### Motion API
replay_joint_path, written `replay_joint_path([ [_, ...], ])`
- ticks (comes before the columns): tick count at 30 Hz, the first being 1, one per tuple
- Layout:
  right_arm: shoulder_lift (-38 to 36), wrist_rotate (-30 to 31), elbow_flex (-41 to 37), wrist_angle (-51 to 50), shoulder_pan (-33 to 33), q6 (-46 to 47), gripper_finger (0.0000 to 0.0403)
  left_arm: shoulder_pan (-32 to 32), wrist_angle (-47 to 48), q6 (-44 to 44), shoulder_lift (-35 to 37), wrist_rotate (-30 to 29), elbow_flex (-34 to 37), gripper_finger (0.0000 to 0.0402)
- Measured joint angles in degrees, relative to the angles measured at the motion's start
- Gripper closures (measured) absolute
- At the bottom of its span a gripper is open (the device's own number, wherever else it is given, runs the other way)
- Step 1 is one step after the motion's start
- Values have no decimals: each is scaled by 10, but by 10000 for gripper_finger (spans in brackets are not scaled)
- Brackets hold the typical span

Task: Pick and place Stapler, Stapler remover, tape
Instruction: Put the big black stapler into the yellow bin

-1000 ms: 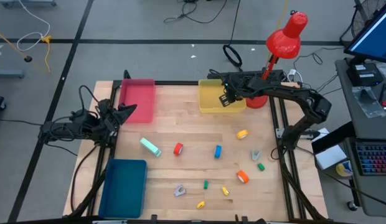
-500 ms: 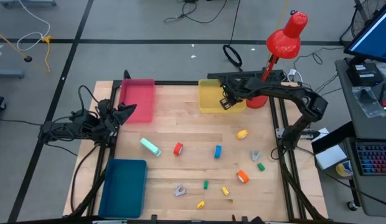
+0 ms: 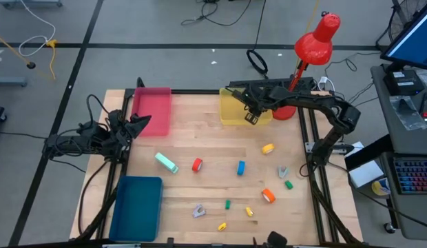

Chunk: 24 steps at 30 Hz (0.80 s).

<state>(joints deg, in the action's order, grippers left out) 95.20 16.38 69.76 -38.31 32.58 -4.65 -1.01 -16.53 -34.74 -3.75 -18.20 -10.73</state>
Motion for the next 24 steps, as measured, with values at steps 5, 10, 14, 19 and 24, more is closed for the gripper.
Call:
replay_joint_path([
  [5, 0, 20, 0, 28, 6, -102, 281, 0, 0, 0, 0, 0, 0, 215],
  [10, 0, 31, 0, 34, 20, -168, 281, 0, 0, -1, 0, 0, 0, 215],
  [14, 13, 31, 0, 32, 30, -202, 281, 0, 0, -3, 0, 0, 0, 215],
  [19, 37, 16, 0, 32, 34, -231, 281, 0, 0, -2, 0, 0, 0, 215],
  [24, 61, 9, 0, 25, 37, -240, 281, 0, 0, -4, 0, 0, 0, 215],
])
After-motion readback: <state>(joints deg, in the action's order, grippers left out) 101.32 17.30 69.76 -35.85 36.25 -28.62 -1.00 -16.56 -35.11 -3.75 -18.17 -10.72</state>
